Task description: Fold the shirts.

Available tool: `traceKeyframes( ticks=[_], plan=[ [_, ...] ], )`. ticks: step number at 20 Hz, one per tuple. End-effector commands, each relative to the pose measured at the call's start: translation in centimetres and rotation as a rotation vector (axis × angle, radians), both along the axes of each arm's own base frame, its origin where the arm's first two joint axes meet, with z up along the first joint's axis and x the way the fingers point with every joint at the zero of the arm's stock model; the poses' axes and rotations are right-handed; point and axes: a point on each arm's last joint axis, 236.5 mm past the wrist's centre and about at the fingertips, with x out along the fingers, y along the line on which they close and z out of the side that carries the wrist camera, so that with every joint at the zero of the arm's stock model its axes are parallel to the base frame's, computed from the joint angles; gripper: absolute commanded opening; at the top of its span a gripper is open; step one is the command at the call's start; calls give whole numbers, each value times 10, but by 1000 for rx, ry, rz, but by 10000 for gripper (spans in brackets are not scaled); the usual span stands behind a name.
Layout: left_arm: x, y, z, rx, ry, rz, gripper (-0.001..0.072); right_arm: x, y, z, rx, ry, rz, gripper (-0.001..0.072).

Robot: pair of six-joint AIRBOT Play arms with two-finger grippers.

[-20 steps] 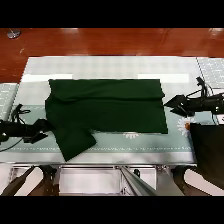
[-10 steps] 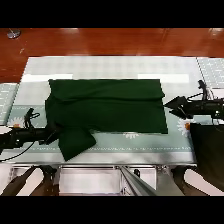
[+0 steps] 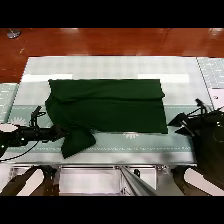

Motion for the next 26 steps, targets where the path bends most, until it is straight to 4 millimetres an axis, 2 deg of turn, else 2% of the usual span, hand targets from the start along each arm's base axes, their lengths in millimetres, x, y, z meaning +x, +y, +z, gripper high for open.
traceKeyframes(
  ticks=[1,5,6,7,8,11,14,16,19,21,24,26],
  plan=[
    [0,-2,2,-7,-2,-8,33,-7,27,-15,40,49,50,627],
    [7,-1,3,-7,-20,21,33,29,43,-15,93,-5,-7,610],
    [11,-1,5,-16,-29,35,33,39,48,-9,112,-32,-8,504],
    [15,0,7,-15,-38,39,33,46,52,-3,124,-58,14,225],
    [20,2,12,-10,-55,40,33,52,55,4,129,-87,49,20],
    [50,12,39,14,-143,35,33,79,49,34,113,-164,110,16],
    [100,35,76,66,-246,131,33,117,36,64,64,-276,119,16],
    [132,50,88,90,-285,164,33,143,32,75,63,-317,101,16],
    [177,58,86,74,-259,176,33,193,26,82,81,-392,11,16],
    [206,52,76,66,-243,141,33,218,27,81,131,-398,-27,16],
    [255,56,69,61,-237,180,33,246,26,70,176,-372,-70,16],
    [277,61,66,56,-239,186,33,258,32,61,194,-366,-66,16]
  ],
)
